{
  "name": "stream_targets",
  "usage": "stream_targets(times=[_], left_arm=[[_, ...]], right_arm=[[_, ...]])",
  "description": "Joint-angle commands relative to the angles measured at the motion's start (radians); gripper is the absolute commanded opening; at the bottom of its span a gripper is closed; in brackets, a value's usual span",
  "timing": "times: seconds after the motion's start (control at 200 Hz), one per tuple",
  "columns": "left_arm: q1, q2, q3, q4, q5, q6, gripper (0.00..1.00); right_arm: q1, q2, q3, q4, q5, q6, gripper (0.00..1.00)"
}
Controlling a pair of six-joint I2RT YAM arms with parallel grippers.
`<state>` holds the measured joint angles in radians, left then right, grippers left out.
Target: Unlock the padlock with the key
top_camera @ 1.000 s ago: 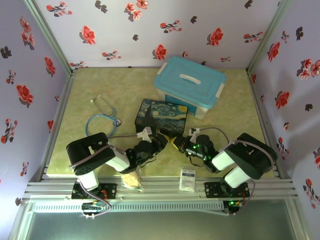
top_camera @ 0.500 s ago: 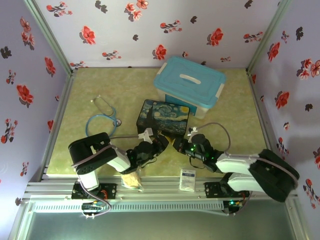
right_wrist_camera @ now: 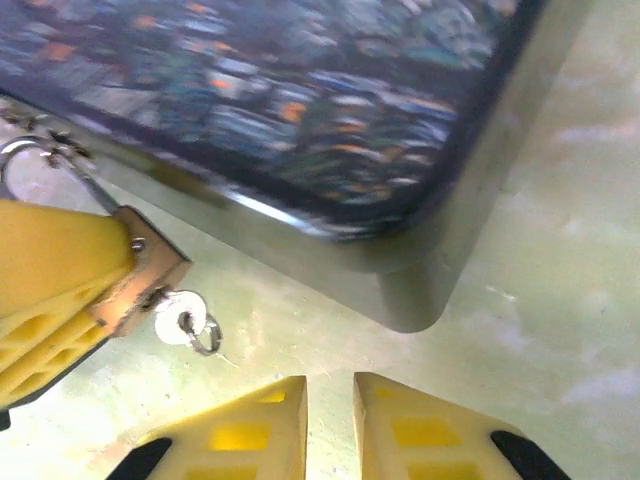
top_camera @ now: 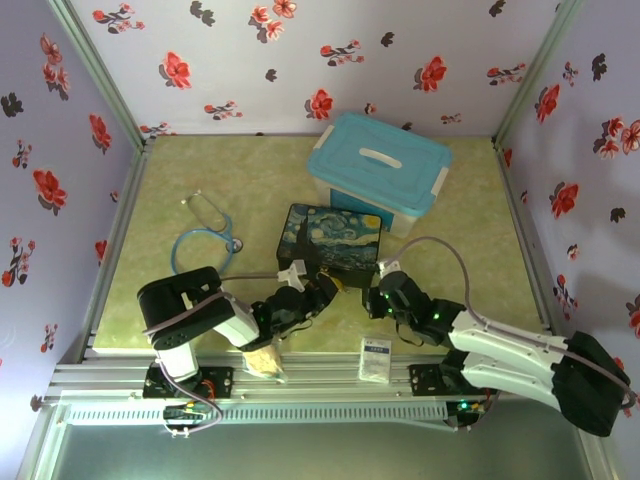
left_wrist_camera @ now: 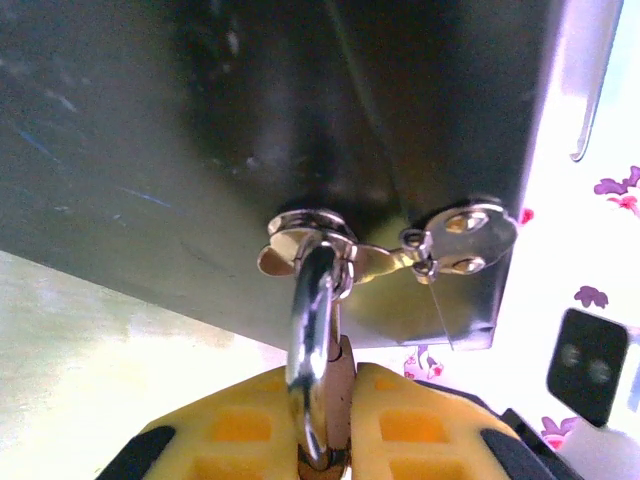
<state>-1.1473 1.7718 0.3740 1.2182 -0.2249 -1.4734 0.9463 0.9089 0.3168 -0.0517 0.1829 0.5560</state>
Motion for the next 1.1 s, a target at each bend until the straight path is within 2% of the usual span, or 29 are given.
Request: stream_targets(times=[0.0,0.05,0.145,0.265,0.365,0.52,0.855,1.095], left_arm=[[0.002,0.006,-0.008,0.063,-0.022,-0.008,0.00],[0.001,0.020,-0.015,0.070,-0.026,-0.017,0.00],[0.002,0.026,-0.017,0.070,-0.028,-0.016,0.00],[0.002,0.021,-0.018,0.067,-0.025,-0.019,0.00],[0.002,0.018,-0.029,0.063,-0.021,-0.028,0.00],[-0.003,0.012,-0.051,0.066,-0.016,-0.041,0.00],[-0.015,-0.024,-0.041,0.066,0.002,-0.025,0.00],[-0.034,-0.028,-0.023,0.068,0.002,-0.016,0.00]], right_arm=[[0.173,-0.093,-0.039,0.058,0.259,-0.197,0.26],[0.223,-0.112,-0.069,0.113,0.303,-0.271,0.30],[0.232,-0.106,-0.088,0.152,0.259,-0.355,0.36],[0.271,-0.074,-0.117,0.231,0.331,-0.473,0.35],[0.333,-0.027,-0.170,0.400,0.381,-0.606,0.37],[0.338,0.096,-0.152,0.458,0.356,-0.680,0.38],[0.353,0.320,-0.120,0.664,0.444,-0.871,0.37],[0.353,0.430,-0.098,0.761,0.467,-0.922,0.34]])
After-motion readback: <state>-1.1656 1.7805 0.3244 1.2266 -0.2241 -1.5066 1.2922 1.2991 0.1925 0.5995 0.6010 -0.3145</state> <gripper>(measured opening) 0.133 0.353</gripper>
